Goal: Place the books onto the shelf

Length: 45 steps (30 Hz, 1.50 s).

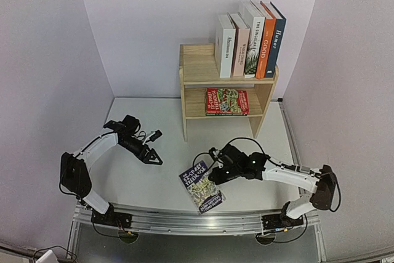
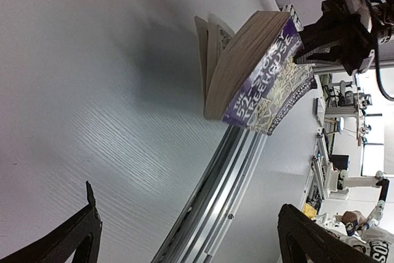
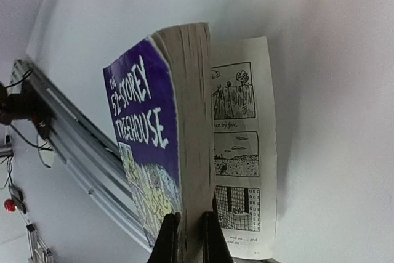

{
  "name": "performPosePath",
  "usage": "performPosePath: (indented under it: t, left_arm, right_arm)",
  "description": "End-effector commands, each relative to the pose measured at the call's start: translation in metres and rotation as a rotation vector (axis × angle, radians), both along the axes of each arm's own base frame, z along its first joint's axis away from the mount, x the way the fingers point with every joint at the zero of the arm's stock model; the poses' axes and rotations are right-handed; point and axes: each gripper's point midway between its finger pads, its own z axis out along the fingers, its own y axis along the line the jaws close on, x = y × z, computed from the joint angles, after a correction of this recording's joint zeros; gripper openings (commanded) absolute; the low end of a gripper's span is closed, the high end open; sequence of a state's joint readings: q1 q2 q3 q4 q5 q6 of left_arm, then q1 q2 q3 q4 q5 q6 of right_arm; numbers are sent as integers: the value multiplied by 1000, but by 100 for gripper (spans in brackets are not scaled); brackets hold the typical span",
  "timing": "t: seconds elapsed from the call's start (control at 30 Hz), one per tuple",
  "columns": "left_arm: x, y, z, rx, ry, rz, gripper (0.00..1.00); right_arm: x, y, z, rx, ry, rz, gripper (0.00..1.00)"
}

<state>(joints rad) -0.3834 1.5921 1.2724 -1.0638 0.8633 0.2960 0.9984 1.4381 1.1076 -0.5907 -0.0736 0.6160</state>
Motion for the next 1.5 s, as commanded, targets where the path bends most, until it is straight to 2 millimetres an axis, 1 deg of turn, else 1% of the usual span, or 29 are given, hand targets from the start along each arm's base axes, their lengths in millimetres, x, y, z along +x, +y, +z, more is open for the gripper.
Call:
performPosePath:
  t: [0.0, 0.1, 0.17, 0.2, 0.27, 0.37, 0.47, 0.5, 0.57, 0.63, 0.7, 0.77, 0.8, 0.83, 0.87, 0.9, 0.97, 1.0, 1.03, 1.07, 1.1, 1.17, 1.2, 1.23, 1.3, 1.33, 1.37, 1.43, 1.47]
  left_arm:
    - [-28, -15, 8, -74, -14, -120, 100]
    - [-52, -22, 20, -109, -34, -232, 100]
    - [-61, -23, 28, -131, -35, -270, 100]
    - [-61, -23, 29, -131, -37, -271, 100]
    - [-57, -21, 22, -95, -44, -255, 100]
    - [-52, -20, 12, -58, -46, -237, 100]
    - [-48, -23, 14, -66, -46, -232, 100]
    - [-47, -24, 17, -75, -45, -232, 98]
    - [-46, -28, 24, -101, -33, -238, 86]
    - [-48, -33, 35, -148, -10, -254, 69]
    - [-51, -35, 40, -183, 19, -258, 48]
    - [-51, -35, 41, -184, 20, -252, 22]
    - [-51, -34, 41, -184, 18, -248, 10]
    - [-50, -34, 43, -186, 17, -241, 1]
    - [-48, -32, 45, -194, 19, -229, 0]
    - [-45, -30, 49, -213, 26, -210, 0]
    - [-32, -22, 59, -260, 45, -132, 0]
    - [-23, -15, 64, -287, 55, -77, 0]
    - [-10, -5, 68, -315, 63, -7, 0]
    - [-1, 4, 71, -338, 75, 50, 0]
    - [9, 13, 72, -353, 83, 111, 0]
    - [24, 29, 80, -396, 92, 208, 0]
    - [27, 34, 82, -427, 116, 240, 0]
    - [35, 41, 89, -472, 143, 288, 0]
    - [47, 57, 95, -552, 201, 356, 0]
    - [49, 62, 92, -580, 259, 384, 0]
    - [52, 66, 91, -595, 287, 407, 0]
    - [57, 75, 90, -607, 291, 448, 0]
    - [57, 77, 90, -607, 287, 456, 0]
  right_arm:
    - [28, 83, 60, 190, -226, 189, 0]
    - [27, 114, 77, 268, -292, 301, 0]
    - [26, 129, 88, 317, -323, 358, 0]
    - [26, 135, 93, 337, -336, 386, 0]
    - [24, 143, 104, 378, -358, 423, 0]
    - [21, 149, 113, 415, -379, 463, 0]
    - [19, 153, 116, 434, -394, 491, 0]
    - [18, 154, 116, 440, -396, 501, 0]
    - [19, 157, 115, 444, -400, 516, 0]
    - [23, 158, 114, 441, -405, 518, 0]
    - [27, 158, 114, 436, -411, 508, 0]
    - [33, 158, 112, 420, -423, 483, 0]
    - [41, 155, 110, 392, -442, 443, 0]
    - [49, 152, 108, 363, -464, 401, 0]
    - [58, 147, 106, 329, -491, 355, 2]
    - [71, 141, 103, 283, -523, 291, 19]
    - [95, 125, 106, 192, -606, 163, 55]
    - [103, 118, 111, 157, -648, 117, 70]
    - [108, 115, 118, 119, -704, 94, 78]
    - [109, 115, 123, 82, -758, 91, 83]
    - [105, 122, 128, 27, -838, 128, 84]
    - [90, 144, 136, -100, -1026, 246, 84]
    - [85, 155, 141, -143, -1108, 276, 84]
    - [68, 177, 134, -203, -1206, 370, 85]
    - [48, 212, 126, -313, -1406, 524, 90]
    - [44, 227, 126, -342, -1490, 541, 91]
    - [44, 238, 122, -385, -1544, 555, 91]
    - [48, 256, 110, -442, -1610, 582, 91]
    - [50, 263, 111, -441, -1641, 570, 88]
